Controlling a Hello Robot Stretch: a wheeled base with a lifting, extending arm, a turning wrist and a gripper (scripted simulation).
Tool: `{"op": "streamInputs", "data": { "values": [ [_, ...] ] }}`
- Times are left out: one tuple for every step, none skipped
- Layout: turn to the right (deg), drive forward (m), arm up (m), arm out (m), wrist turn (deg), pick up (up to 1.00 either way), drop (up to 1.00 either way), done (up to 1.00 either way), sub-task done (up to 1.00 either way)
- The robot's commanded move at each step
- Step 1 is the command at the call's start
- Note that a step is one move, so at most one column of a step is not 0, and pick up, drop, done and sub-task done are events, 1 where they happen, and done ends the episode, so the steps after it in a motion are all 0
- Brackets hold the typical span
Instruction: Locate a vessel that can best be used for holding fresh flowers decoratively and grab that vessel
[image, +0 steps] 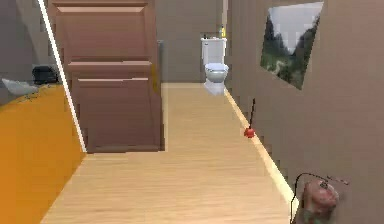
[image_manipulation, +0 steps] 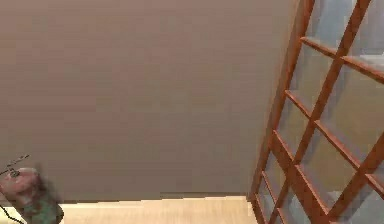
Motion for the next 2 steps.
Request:
{"op": "streamInputs", "data": {
  "values": [
    [0.0, 0.75, 0.00, 0.00, 0.0, 0.00, 0.00, 0.00, 0.00],
    [-45.0, 0.00, 0.00, 0.00, 0.0, 0.00, 0.00, 0.00, 0.00]
  ]
}}
